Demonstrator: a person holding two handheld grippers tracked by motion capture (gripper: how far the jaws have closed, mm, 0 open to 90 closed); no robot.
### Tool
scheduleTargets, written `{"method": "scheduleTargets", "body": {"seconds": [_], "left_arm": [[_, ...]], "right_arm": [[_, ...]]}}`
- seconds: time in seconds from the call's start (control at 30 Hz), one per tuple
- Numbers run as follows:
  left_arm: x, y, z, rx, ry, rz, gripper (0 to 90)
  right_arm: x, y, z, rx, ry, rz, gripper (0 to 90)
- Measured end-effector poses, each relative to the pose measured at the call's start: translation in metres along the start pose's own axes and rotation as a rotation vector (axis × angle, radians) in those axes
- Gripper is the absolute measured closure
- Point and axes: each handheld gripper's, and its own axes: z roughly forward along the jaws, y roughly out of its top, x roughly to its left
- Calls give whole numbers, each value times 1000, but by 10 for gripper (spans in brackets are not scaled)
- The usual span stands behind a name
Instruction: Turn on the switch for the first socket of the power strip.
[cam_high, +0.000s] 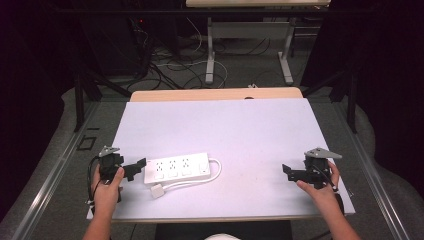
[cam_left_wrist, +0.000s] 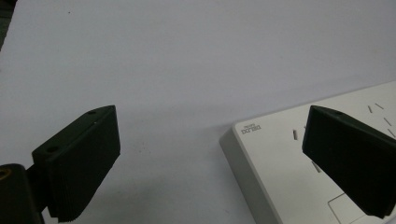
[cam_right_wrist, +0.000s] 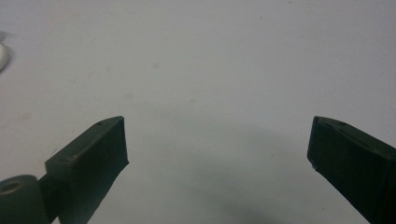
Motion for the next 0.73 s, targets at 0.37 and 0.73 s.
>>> {"method": "scheduleTargets", "body": {"seconds": [0.37,0.73], "left_arm": [[0,-1,1,2,7,1,45],[1,-1,0,-2,14,-1,46]], "right_arm": [[-1,0,2,3,4,4,44],[-2,0,1,1,0,1,44]]}}
